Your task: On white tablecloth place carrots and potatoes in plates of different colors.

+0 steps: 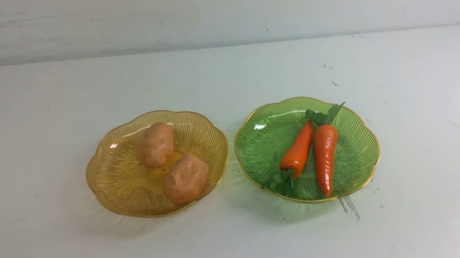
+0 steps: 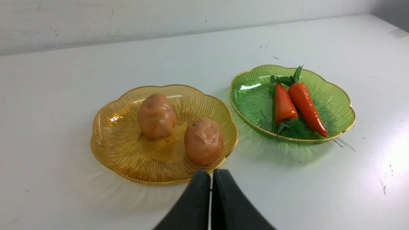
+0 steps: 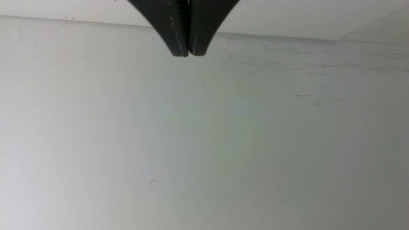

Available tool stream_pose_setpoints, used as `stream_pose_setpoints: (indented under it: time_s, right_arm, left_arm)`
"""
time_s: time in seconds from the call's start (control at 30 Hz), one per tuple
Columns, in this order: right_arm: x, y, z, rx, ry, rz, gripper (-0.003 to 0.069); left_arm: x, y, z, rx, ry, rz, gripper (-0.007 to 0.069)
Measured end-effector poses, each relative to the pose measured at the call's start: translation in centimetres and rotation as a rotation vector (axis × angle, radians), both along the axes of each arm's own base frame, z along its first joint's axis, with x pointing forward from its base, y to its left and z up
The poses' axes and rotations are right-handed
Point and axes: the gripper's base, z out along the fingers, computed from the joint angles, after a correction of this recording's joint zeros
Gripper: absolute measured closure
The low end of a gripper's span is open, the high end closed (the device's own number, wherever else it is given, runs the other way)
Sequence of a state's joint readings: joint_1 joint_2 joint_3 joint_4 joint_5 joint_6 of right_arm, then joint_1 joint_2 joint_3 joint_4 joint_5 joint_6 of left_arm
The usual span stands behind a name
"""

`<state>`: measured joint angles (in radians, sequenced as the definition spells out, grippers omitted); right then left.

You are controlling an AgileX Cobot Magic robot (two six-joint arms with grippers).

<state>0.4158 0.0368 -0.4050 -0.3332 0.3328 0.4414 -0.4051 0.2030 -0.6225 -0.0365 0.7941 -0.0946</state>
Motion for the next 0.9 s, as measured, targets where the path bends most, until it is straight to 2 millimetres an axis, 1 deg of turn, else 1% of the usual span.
stream_pose_setpoints:
  time_s: [0.1,0.2,0.27,0.3,0.33,0.37,0.43,0.53,0.63,0.67,0.7,0.73,0.77,0.9]
  right_arm:
    - [0.0,0.0,0.0,0.0,0.0,0.0,0.0674]
    - [0.0,0.0,0.0,0.0,0.0,-0.001,0.0674]
    - [0.0,0.0,0.0,0.001,0.0,0.0,0.0674]
    - [0.0,0.0,0.0,0.001,0.0,0.0,0.0674]
    - [0.0,0.0,0.0,0.001,0.0,0.0,0.0674]
    - [0.0,0.0,0.0,0.0,0.001,-0.001,0.0674]
    - [0.0,0.0,0.0,0.001,-0.001,0.0,0.0674]
    - [0.0,0.0,0.0,0.001,0.0,0.0,0.0674]
    - [0.0,0.0,0.0,0.001,0.0,0.0,0.0674]
    - [0.0,0.0,0.0,0.001,0.0,0.0,0.0674]
    - [0.0,0.0,0.0,0.001,0.0,0.0,0.0674]
    - [0.0,0.0,0.0,0.001,0.0,0.0,0.0674]
    - [0.0,0.0,0.0,0.001,0.0,0.0,0.0674]
    - [0.0,0.0,0.0,0.001,0.0,0.0,0.0674]
  left_arm:
    - [0.5,0.0,-0.3,0.022,-0.062,0.017,0.0628]
    - [0.6,0.2,-1.9,0.021,-0.145,0.064,0.0628]
    - [0.6,0.3,-3.7,0.029,-0.175,0.113,0.0628]
    - [0.6,0.4,-4.2,0.029,-0.193,0.138,0.0628]
    - [0.7,0.5,-5.3,0.041,-0.205,0.179,0.0628]
    - [1.0,0.6,-6.8,0.054,-0.193,0.214,0.0628]
    - [1.5,0.7,-8.9,0.082,-0.168,0.262,0.0628]
    - [2.2,0.8,-11.7,0.104,-0.107,0.308,0.0628]
    - [2.5,1.0,-13.8,0.127,-0.057,0.332,0.0628]
    - [2.7,1.0,-14.9,0.143,-0.034,0.334,0.0628]
    - [2.7,1.0,-15.0,0.145,-0.031,0.334,0.0628]
    - [2.8,1.0,-16.0,0.163,-0.008,0.329,0.0628]
    - [2.8,1.0,-16.3,0.174,-0.003,0.325,0.0628]
    - [2.8,1.0,-16.2,0.177,-0.019,0.325,0.0628]
